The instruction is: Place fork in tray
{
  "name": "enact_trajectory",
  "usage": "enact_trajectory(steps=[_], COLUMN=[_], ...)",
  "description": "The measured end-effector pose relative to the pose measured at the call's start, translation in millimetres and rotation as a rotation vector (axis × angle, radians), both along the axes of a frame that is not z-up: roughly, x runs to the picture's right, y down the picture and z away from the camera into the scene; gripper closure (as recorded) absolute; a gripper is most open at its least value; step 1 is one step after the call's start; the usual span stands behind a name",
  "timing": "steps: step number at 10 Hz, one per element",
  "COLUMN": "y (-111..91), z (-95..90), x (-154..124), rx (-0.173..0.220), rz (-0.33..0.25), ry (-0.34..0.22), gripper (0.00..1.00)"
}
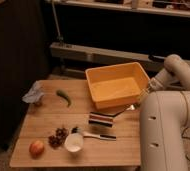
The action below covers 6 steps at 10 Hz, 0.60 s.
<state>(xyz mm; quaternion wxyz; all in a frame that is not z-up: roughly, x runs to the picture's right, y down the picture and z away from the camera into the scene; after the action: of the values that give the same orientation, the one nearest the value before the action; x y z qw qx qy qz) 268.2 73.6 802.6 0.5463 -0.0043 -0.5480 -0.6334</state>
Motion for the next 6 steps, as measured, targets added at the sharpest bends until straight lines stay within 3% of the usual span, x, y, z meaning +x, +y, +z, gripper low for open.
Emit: enact_trajectory(steps=[4,6], y=[-1,-11], z=[0.6,0.7], x=[2,27], rx=[0.011,0.070], rz=[-0.009,-0.076], ry=[0.022,0.132], gripper=[1.00,1.00])
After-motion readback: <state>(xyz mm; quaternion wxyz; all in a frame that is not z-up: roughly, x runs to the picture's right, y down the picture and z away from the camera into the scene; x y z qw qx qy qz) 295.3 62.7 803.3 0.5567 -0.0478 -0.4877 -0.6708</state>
